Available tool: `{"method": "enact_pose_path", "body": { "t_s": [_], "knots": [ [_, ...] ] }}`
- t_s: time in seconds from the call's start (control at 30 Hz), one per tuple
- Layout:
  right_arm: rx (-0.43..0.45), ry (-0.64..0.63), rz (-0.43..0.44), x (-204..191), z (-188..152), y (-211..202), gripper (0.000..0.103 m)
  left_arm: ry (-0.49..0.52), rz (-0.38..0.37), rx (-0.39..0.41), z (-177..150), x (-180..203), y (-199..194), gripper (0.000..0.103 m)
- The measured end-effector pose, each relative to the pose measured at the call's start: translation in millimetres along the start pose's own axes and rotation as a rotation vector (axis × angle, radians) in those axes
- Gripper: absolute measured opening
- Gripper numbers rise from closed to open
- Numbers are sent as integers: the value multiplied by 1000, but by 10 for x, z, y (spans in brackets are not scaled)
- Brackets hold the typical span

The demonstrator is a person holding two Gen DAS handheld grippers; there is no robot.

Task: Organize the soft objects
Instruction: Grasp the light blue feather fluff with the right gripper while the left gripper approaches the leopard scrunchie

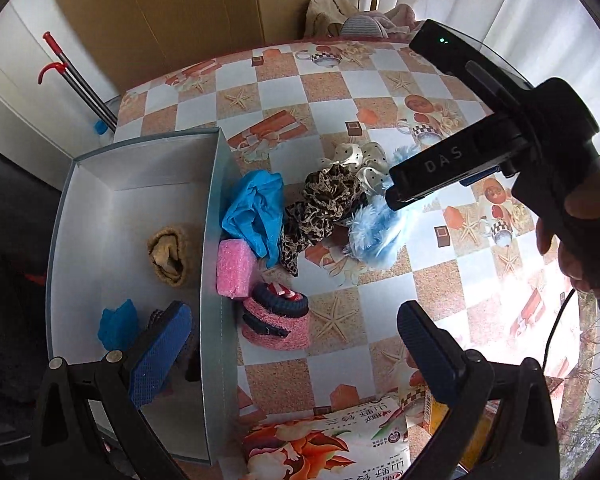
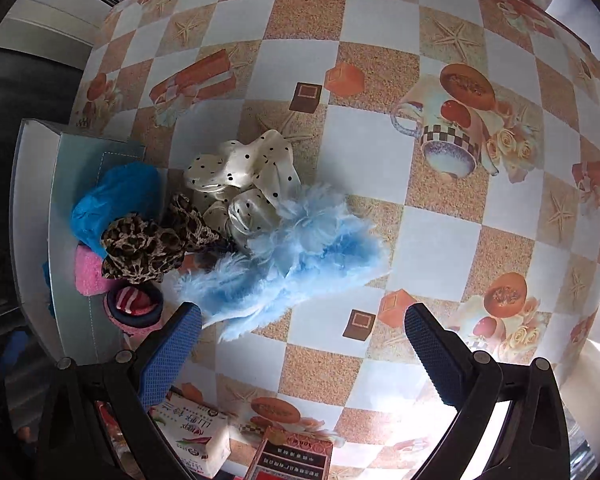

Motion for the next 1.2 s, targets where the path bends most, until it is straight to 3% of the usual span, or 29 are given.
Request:
{"method": "enact_pose_path", "body": {
  "t_s": [0.1,0.2,0.27,0.37,0.47,0.6,0.7,0.83,0.9,1.0,1.1,1.2],
  "knots": [
    [-11,-39,10,-43,149,245,102,-7,26,11,178,5,47,103],
    [-47,-93,-77,12,109,455,102,-9,29,4,373,63,115,103],
    [-57,-102,-134,146,-10,510,102,26,25,9,500,189,162,103],
    [-42,-60,-138,424,-252,489,102,110,12,7,656,493,309,103],
    [-29,-47,-173,676,-536,421,102,179,4,-41,715,806,580,103],
    [-28,-31,-206,1005,-945,360,102,224,-49,-151,576,1123,863,103],
    [-24,40,-189,1278,-1205,284,102,264,-169,-233,323,1387,877,103],
    [14,126,-198,1540,-1496,110,102,305,-222,-162,65,1505,490,103],
    [69,149,-160,1555,-1581,-39,102,280,-195,-114,46,1378,346,103],
    [167,132,-101,1424,-1568,-263,102,257,-86,-46,148,1163,322,103],
    [211,56,-68,1211,-1376,-346,102,242,-36,-95,320,1069,597,103],
    [163,-19,-106,1056,-1164,-170,102,269,9,-155,314,1168,903,103]
  ]
}}
Point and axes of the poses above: each gripper's, at about its wrist camera, not at the fingertips, and y roughly the way its jaws point, x to its right, z to its top, the point moved 4 cm from there along y, roughly the way its jaws point, and after that the axes turned 13 degrees about z, right-handed, at the moved point
